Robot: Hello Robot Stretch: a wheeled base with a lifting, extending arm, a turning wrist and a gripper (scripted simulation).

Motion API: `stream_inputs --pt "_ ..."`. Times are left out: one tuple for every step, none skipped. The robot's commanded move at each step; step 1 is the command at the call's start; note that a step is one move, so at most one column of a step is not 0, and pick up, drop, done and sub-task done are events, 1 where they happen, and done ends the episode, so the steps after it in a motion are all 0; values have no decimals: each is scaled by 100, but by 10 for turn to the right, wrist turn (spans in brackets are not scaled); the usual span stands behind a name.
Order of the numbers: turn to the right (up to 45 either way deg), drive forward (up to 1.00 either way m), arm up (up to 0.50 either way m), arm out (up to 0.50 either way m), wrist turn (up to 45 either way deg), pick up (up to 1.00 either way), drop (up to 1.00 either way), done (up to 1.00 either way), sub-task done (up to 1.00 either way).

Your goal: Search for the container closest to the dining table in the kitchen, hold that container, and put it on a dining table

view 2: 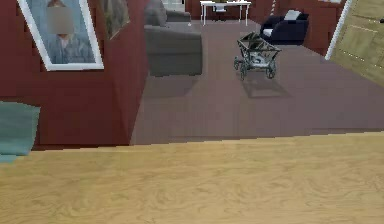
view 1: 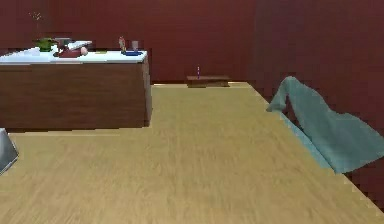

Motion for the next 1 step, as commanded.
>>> stream_inputs --pt "0 100 0 0 0 0 0 0 0"
